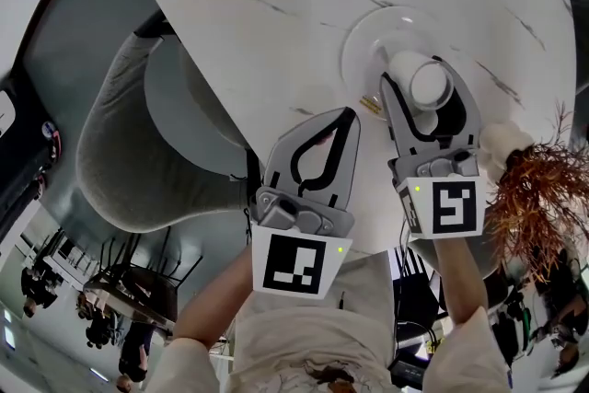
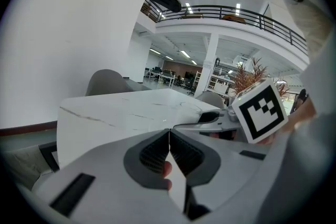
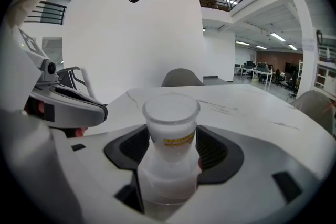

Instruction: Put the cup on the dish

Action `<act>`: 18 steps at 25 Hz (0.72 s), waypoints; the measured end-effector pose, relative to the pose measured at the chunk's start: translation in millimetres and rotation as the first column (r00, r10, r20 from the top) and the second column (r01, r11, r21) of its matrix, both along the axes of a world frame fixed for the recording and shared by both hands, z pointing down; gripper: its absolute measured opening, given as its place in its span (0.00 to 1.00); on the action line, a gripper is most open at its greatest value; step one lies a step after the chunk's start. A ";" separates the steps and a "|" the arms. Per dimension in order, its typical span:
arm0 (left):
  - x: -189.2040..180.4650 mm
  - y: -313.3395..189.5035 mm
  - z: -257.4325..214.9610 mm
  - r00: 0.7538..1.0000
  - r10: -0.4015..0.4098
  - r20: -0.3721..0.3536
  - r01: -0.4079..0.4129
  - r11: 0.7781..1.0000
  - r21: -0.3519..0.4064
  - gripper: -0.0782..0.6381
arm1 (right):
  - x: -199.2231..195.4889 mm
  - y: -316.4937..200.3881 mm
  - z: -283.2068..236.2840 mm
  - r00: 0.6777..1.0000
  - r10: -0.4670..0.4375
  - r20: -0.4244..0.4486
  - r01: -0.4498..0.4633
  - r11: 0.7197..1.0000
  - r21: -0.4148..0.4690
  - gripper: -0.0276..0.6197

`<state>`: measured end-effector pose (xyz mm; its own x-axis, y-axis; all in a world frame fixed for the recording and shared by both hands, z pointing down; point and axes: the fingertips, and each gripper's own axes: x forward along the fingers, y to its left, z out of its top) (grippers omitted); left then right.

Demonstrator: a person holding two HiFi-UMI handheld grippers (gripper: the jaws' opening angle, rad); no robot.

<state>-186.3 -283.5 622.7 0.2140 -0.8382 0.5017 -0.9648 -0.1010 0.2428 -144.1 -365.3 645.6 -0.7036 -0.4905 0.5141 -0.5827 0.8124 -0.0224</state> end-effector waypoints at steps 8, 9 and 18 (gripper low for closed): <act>5.0 0.8 -8.3 1.000 -0.003 0.007 0.003 1.000 0.009 0.12 | 6.7 0.7 -3.5 1.000 0.004 0.002 -0.004 1.000 -0.024 0.45; 5.7 0.9 -8.6 1.000 0.000 0.009 0.000 1.000 0.008 0.12 | 7.0 1.2 -3.0 1.000 0.008 0.003 -0.008 1.000 -0.029 0.47; 15.8 1.7 -18.5 1.000 0.003 0.011 -0.003 1.000 0.020 0.12 | 13.1 10.3 -16.3 1.000 0.007 0.025 -0.006 0.999 -0.032 0.54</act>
<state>-170.4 -281.8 604.2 0.2113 -0.8472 0.4875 -0.9671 -0.1089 0.2299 -131.0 -355.1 629.3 -0.7136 -0.4782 0.5120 -0.5866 0.8074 -0.0633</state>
